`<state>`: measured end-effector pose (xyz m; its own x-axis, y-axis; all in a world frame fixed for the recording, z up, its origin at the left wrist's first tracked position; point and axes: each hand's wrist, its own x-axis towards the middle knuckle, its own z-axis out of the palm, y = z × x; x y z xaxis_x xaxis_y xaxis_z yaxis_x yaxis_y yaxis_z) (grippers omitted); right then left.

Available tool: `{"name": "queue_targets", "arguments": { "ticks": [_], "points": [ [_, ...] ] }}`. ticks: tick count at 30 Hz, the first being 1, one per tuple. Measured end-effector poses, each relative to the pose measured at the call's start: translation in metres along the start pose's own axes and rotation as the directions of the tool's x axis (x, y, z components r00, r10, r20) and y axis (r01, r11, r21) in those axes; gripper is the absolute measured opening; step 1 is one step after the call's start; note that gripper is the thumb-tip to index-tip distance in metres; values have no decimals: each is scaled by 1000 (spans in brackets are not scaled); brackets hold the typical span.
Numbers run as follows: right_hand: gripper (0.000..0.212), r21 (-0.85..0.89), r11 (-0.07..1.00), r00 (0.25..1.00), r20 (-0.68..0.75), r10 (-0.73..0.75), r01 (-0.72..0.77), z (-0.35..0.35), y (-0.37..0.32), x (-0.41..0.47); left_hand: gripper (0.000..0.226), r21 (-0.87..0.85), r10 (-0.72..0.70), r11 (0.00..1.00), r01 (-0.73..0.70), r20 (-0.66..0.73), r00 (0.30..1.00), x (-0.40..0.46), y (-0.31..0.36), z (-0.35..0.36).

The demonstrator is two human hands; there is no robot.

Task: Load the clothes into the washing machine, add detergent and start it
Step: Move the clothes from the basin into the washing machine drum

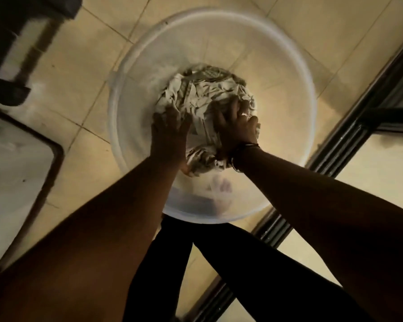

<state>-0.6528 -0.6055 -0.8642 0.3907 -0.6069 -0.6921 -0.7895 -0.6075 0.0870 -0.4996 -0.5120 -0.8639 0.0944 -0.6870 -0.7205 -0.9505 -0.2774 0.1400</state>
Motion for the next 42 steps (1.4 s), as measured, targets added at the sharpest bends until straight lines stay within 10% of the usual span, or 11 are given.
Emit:
{"name": "queue_targets", "arguments": {
  "ticks": [4,8,13,24,36,42],
  "points": [
    [48,111,994,987,-162,-4,22,-3,1,18,109,81,-60,994,77,-199,978,19,12,5],
    [33,131,984,984,-147,-103,123,-24,5,11,105,-104,-24,994,13,-109,994,23,14,-4],
    [29,207,965,987,-40,-157,162,-45,15,-9,13,-108,53,991,-85,-265,963,10,-4,-22],
    [16,433,900,998,-11,56,-46,-91,21,-114,42,-293,254,920,-261,-60,965,-80,1,-97],
    [22,554,828,989,-52,139,-87,-238,30,-281,12,-590,310,712,-381,-224,924,-247,6,-231],
    [24,638,763,928,-336,162,98,-321,32,-398,15,-697,190,622,-356,-307,933,-370,22,-308]
  ]
}}
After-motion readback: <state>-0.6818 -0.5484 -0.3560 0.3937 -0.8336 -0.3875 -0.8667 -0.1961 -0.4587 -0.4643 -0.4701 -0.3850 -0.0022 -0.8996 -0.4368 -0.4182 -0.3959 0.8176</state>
